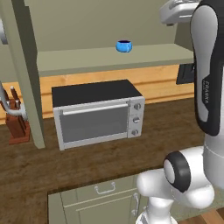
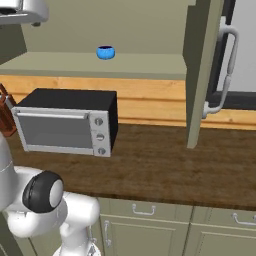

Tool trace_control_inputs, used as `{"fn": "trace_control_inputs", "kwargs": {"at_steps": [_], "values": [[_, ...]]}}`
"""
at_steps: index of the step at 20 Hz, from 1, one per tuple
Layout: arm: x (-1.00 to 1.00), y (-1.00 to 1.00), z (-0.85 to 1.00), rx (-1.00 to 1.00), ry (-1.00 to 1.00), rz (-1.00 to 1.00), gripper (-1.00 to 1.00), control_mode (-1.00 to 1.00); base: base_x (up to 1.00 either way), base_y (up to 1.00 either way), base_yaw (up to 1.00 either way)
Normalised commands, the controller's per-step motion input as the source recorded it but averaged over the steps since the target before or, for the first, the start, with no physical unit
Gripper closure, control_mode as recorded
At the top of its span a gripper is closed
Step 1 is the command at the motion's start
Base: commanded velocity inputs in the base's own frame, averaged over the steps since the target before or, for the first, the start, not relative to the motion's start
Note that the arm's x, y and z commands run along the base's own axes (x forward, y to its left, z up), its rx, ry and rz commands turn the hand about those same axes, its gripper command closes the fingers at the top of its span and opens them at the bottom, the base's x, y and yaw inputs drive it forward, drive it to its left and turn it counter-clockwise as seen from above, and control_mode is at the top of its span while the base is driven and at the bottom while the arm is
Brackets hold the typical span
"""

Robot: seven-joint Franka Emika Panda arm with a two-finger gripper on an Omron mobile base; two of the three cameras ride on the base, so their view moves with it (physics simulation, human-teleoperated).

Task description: Gather all objects into one cabinet and sort the glasses and bowls to opposite sides.

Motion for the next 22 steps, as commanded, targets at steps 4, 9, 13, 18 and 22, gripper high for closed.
{"fn": "trace_control_inputs", "kwargs": {"at_steps": [4,9,13,18,22], "values": [[0.04,-0.19,-0.69,0.00,-0.21,0.00,-1.00,-1.00,0.00,0.00,0.00],[0.15,-0.13,-0.36,0.02,-0.29,0.00,-1.00,-1.00,0.00,0.00,0.00],[0.52,-0.12,0.04,0.06,-0.10,0.00,-1.00,-1.00,0.00,0.00,0.00],[0.79,-0.03,-0.28,0.00,0.04,0.00,-1.00,-1.00,0.00,0.00,0.00],[0.67,-0.03,-0.33,0.00,0.00,0.01,-1.00,-1.00,0.00,0.00,0.00]]}}
